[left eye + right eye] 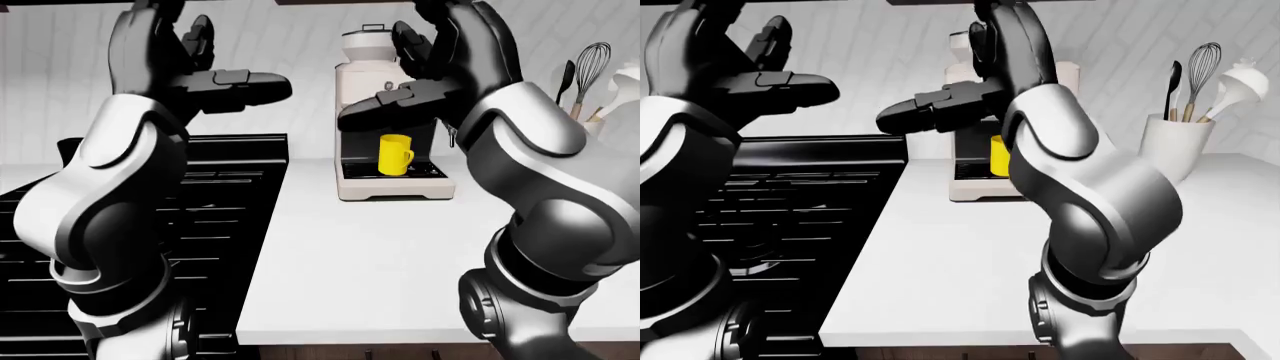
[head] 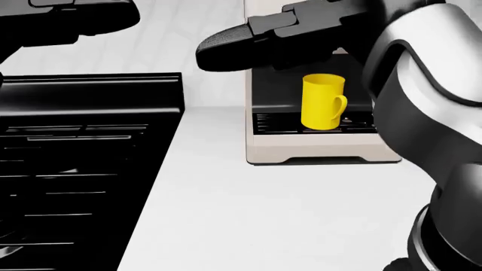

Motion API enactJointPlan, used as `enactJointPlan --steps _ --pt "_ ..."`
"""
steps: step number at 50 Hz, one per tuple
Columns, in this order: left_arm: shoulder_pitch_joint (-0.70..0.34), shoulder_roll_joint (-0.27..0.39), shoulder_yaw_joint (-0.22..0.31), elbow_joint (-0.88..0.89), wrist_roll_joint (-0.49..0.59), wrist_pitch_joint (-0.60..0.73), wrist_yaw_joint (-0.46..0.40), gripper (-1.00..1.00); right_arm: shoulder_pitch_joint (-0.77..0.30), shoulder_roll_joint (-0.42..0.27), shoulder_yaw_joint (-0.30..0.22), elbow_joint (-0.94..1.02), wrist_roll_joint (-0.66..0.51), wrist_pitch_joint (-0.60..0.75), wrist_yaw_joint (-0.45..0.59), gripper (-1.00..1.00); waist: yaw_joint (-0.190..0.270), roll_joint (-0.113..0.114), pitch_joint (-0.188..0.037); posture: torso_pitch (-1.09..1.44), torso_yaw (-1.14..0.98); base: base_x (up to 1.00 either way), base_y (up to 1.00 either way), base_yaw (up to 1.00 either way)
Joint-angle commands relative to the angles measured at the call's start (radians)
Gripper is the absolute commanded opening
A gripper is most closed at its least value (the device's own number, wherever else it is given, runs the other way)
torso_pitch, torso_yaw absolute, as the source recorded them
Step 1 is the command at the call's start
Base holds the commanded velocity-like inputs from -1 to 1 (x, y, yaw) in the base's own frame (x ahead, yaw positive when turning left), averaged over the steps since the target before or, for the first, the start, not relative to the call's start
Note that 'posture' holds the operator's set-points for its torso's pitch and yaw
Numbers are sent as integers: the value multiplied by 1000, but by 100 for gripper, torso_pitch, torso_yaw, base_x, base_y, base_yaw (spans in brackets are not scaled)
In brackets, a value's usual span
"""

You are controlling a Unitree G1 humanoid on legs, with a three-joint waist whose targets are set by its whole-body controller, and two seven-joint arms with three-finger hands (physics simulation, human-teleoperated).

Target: Press the button on the coffee machine to serve coffee.

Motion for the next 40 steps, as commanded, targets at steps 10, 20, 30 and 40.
enactJointPlan --steps 10,20,30,40 --pt "-28 4 9 -12 8 -19 -6 100 22 19 1 -26 -97 -11 58 100 0 4 -4 -65 0 0 0 0" --pt "-27 6 5 -6 10 -27 -4 100 36 37 11 5 -185 -8 101 100 -1 5 -6 -65 0 0 0 0" --pt "-32 9 10 -13 3 -16 1 100 38 84 -42 -59 -190 108 93 100 1 6 -5 -65 0 0 0 0" --pt "-34 13 13 -10 -2 -17 2 100 59 72 -17 -19 -194 70 93 100 0 7 -6 -65 0 0 0 0"
